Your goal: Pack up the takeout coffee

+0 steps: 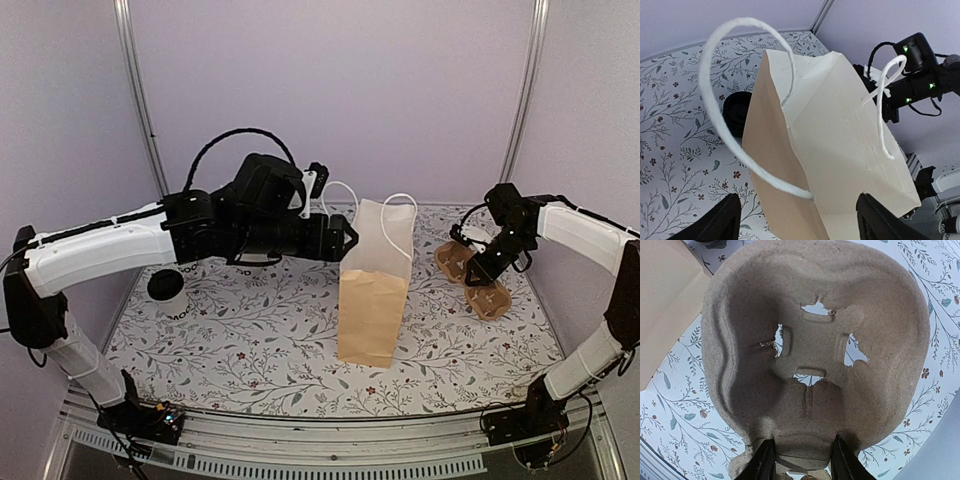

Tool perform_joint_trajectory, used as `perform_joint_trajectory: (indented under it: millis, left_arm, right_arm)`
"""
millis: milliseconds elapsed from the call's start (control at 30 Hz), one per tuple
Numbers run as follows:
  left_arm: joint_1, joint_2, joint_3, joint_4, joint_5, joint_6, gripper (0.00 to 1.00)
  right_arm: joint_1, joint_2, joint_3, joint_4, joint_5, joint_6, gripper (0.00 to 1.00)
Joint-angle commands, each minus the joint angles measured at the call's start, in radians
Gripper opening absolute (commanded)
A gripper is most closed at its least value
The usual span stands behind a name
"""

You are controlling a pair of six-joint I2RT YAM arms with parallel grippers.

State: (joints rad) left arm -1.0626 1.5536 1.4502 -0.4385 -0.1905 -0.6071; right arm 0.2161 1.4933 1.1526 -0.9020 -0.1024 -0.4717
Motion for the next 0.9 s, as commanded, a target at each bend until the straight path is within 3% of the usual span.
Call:
perform_joint_trajectory:
  millis: [0,133,300,467,633,867]
  left_arm:
    - [0.012,0.073,0.094,-0.005,0.041,0.002,0.8]
    - [0.017,0.147,0.177,-0.055,0.073,0.032,0.73]
    - [0.023,0.195,0.247,-0.136,0.107,0.059,0.61]
    - [0.035,0.172,0.237,-0.182,0.117,0.082,0.52]
    - [0.067,0.136,0.204,-0.179,0.182,0.151,0.34]
    - [0.085,0.154,0.253,-0.231,0.228,0.255,0.08]
  right_arm:
    - [0.002,-0.054,0.022,-0.006,-0.007,-0.005,0.36]
    - [-0.003,-0.081,0.088,0.009,-0.008,0.007,0.36]
    - [-0.003,-0.073,0.296,-0.019,-0.019,-0.006,0.36]
    - [0.004,-0.093,0.403,0.003,-0.145,-0.073,0.36]
    - [0.045,-0.113,0.492,0.007,-0.271,-0.126,0.36]
    - [0.173,-0.096,0.603,-0.004,-0.268,-0.194,0.36]
